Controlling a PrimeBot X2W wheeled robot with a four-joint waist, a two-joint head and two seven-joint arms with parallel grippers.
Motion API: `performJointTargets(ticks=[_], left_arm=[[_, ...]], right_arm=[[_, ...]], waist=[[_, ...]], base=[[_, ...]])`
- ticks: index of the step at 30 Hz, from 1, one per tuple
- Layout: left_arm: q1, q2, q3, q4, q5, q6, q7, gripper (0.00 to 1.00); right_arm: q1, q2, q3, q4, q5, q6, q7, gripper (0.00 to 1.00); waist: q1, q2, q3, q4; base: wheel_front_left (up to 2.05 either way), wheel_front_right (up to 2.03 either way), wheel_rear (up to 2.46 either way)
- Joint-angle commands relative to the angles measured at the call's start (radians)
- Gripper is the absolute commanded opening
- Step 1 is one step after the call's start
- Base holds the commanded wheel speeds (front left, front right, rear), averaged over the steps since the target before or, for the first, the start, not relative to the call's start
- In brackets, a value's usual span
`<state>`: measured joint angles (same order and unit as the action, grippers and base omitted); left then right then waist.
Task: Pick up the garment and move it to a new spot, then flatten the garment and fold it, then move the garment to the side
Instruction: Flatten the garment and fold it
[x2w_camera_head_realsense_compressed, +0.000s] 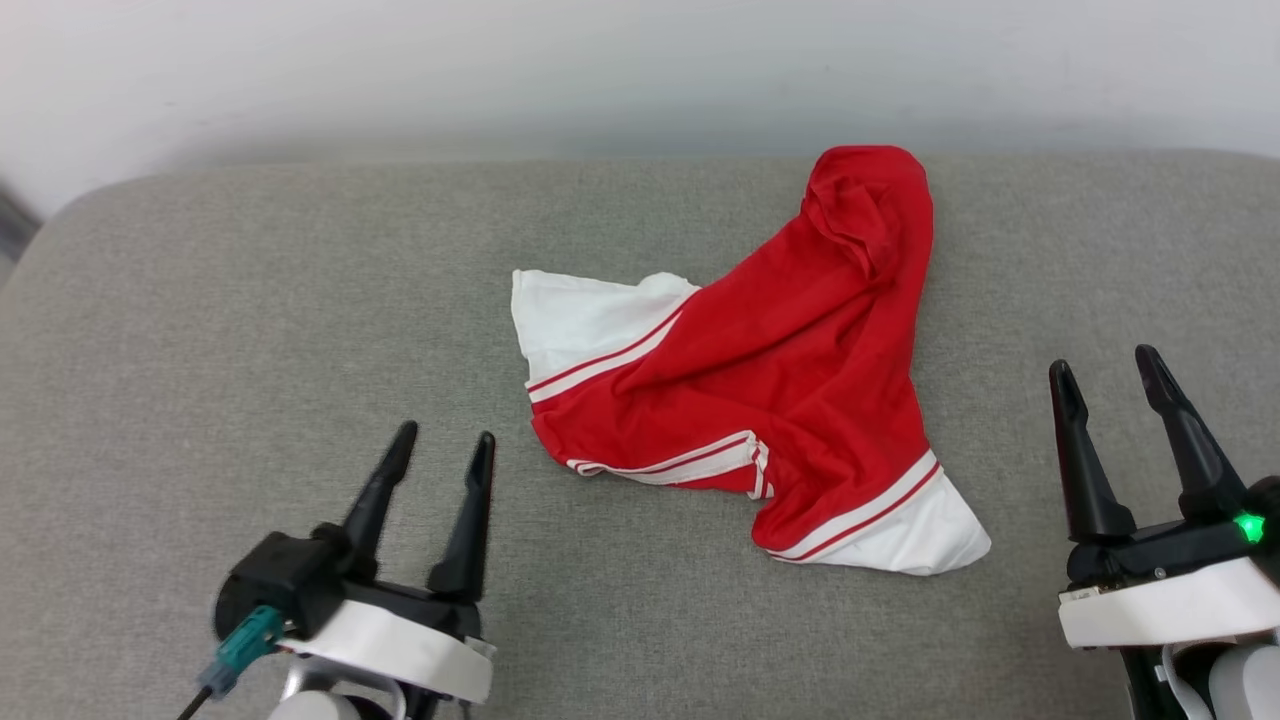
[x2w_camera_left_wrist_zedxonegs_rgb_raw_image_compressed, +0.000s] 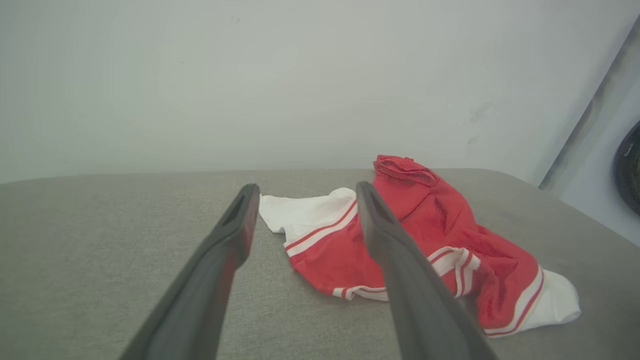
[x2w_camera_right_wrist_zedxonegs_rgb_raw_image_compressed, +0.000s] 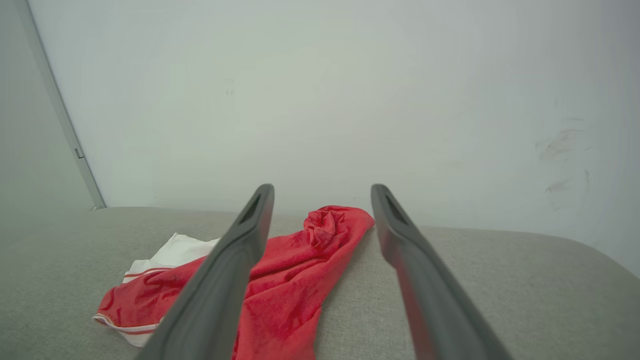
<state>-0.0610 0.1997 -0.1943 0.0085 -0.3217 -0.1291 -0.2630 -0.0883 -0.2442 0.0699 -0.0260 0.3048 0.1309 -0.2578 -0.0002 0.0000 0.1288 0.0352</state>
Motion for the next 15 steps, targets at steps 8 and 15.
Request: performJointTargets(ticks=[8,15], left_arm=[[-0.214,0.135,-0.178,0.087,-0.19,-0.001,0.191,1.0],[-0.458,0.238,-0.307,0.149,-0.275,-0.001,0.551,1.0]], right_arm=[[0.022,0.025,-0.032,-0.085,-0.021,0.0,0.01,1.0],[-0.011,0.032,-0.026,-0.102,-0.043,0.0,0.021,1.0]], waist=[[0.0002,0.0,0.096,-0.04],[0.0002,0.0,0.182,-0.071]], base=[[0.0,0.0,0.0],[0.0,0.0,0.0]])
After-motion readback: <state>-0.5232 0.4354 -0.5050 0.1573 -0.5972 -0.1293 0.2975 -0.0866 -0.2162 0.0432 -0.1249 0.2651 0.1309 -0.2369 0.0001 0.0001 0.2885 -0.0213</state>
